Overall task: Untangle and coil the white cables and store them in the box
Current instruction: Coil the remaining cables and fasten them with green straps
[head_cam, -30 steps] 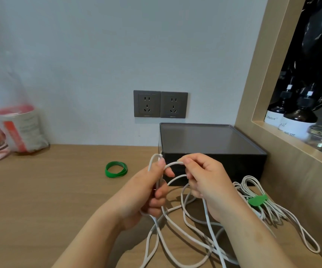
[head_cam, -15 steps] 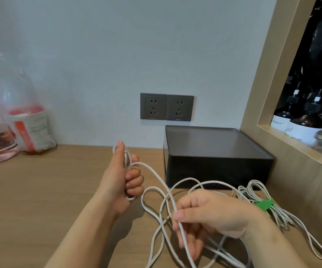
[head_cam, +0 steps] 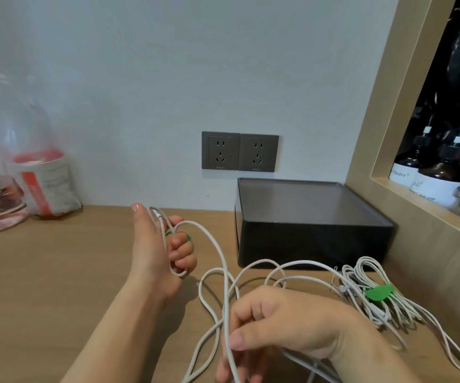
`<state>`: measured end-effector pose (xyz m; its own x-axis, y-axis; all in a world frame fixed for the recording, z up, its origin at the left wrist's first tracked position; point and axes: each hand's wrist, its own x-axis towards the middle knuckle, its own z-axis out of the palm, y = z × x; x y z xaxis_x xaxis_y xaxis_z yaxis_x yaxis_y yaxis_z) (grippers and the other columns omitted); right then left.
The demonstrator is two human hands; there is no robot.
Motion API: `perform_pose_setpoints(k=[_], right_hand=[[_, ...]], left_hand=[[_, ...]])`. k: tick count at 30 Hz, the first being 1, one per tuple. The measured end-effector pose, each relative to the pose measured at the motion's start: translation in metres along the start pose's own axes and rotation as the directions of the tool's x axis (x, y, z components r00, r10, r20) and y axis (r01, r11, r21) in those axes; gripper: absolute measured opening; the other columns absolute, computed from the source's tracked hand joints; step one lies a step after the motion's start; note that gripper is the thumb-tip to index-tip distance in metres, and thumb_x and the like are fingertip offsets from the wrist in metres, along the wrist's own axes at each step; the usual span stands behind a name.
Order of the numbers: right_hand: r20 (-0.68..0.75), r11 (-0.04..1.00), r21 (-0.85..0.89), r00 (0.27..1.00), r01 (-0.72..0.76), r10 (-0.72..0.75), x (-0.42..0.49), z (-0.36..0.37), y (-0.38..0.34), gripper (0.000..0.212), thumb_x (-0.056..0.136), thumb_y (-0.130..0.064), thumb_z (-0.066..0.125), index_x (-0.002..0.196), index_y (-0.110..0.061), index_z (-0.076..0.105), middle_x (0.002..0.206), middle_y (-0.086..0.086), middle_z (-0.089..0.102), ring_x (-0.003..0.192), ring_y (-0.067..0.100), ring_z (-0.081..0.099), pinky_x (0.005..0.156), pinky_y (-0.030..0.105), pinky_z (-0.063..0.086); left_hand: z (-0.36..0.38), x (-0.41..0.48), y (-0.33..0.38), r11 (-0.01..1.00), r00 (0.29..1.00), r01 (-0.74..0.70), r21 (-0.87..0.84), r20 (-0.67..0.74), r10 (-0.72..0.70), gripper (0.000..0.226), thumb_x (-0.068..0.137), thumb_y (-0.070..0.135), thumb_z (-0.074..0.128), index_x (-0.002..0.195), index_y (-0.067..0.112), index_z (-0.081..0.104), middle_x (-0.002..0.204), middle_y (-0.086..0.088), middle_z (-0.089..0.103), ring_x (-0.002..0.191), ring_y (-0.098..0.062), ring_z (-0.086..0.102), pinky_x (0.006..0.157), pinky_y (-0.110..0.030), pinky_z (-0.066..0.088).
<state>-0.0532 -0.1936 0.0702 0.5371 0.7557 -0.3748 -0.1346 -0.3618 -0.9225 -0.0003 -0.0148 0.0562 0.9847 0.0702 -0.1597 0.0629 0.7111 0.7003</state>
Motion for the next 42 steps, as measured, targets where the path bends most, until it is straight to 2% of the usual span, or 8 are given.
perform_pose_setpoints(k=[7,11,14,17,22,28,37,42], right_hand=[[-0.373,0.916,0.383,0.927,0.118,0.036,-0.002,-0.008,0.0,0.024,0.097,-0.011,0.034,0.078,-0.007,0.048,0.059,0.009,0.059,0.051,0.02,0.06,0.056,0.031,0.055],[-0.606,0.848,0.444,0.794,0.289,0.047,-0.003,-0.017,0.003,0.014,0.094,-0.012,0.041,0.082,-0.009,0.048,0.051,0.0,0.04,0.04,0.009,0.033,0.036,0.019,0.032],[-0.791,0.842,0.332,0.612,0.424,0.004,-0.004,-0.023,0.004,0.014,0.096,-0.014,0.044,0.092,-0.006,0.054,0.049,-0.003,0.039,0.039,0.007,0.029,0.034,0.016,0.024],[-0.944,0.854,0.095,0.318,0.512,-0.086,-0.006,-0.032,0.006,0.018,0.097,-0.016,0.044,0.092,-0.01,0.06,0.046,-0.007,0.038,0.039,0.006,0.029,0.036,0.018,0.025],[-0.971,0.876,-0.221,-0.01,0.429,-0.239,-0.013,-0.046,0.013,0.019,0.097,-0.02,0.045,0.088,-0.023,0.062,0.056,-0.002,0.042,0.045,0.008,0.035,0.045,0.024,0.031],[-0.887,0.909,-0.374,0.216,0.186,-0.409,0.002,-0.036,0.019,0.015,0.094,-0.024,0.05,0.086,-0.029,0.061,0.058,-0.002,0.05,0.049,0.008,0.044,0.048,0.027,0.038],[-0.815,0.88,-0.456,0.337,0.13,-0.472,0.008,-0.022,0.016,0.017,0.092,-0.022,0.055,0.082,-0.036,0.057,0.065,-0.006,0.057,0.065,0.005,0.055,0.056,0.012,0.046],[-0.745,0.851,-0.516,0.438,0.099,-0.503,0.011,-0.014,0.014,0.015,0.09,-0.024,0.057,0.081,-0.034,0.064,0.07,-0.009,0.06,0.066,0.002,0.054,0.06,0.012,0.045]], left_hand=[[0.004,-0.003,-0.009,0.98,0.996,0.057,0.189,0.06,-0.07,0.064,0.084,0.075,0.03,0.078,0.013,0.046,0.045,0.004,0.028,0.03,-0.006,0.02,0.034,-0.01,0.017],[0.01,-0.011,-0.02,0.92,0.977,0.095,0.38,0.141,-0.159,0.063,0.067,0.075,0.04,0.081,0.014,0.049,0.045,0.004,0.03,0.032,-0.006,0.022,0.034,-0.012,0.019],[0.012,-0.017,-0.027,0.853,0.943,0.126,0.507,0.204,-0.261,0.061,0.069,0.072,0.042,0.086,0.014,0.05,0.049,0.004,0.031,0.037,-0.007,0.024,0.035,-0.015,0.02],[0.012,-0.022,-0.034,0.766,0.877,0.184,0.616,0.249,-0.411,0.062,0.075,0.071,0.042,0.092,0.012,0.052,0.053,0.003,0.034,0.043,-0.01,0.027,0.038,-0.018,0.024],[0.016,-0.024,-0.043,0.79,0.877,0.245,0.561,0.22,-0.428,0.063,0.069,0.073,0.048,0.093,0.015,0.053,0.054,0.003,0.036,0.044,-0.009,0.028,0.039,-0.018,0.024],[0.018,-0.02,-0.041,0.862,0.954,0.201,0.466,0.105,-0.279,0.058,0.073,0.068,0.05,0.099,0.017,0.05,0.053,0.003,0.038,0.044,-0.009,0.031,0.037,-0.018,0.027],[0.019,-0.015,-0.038,0.917,0.995,0.087,0.39,0.018,-0.102,0.041,0.093,0.057,0.038,0.104,0.021,0.054,0.073,-0.01,0.051,0.044,-0.015,0.045,0.039,-0.025,0.044],[0.02,-0.018,-0.035,0.921,0.998,0.021,0.39,0.047,-0.043,0.062,0.07,0.069,0.046,0.109,0.02,0.053,0.084,-0.01,0.053,0.047,-0.015,0.047,0.043,-0.026,0.045]])
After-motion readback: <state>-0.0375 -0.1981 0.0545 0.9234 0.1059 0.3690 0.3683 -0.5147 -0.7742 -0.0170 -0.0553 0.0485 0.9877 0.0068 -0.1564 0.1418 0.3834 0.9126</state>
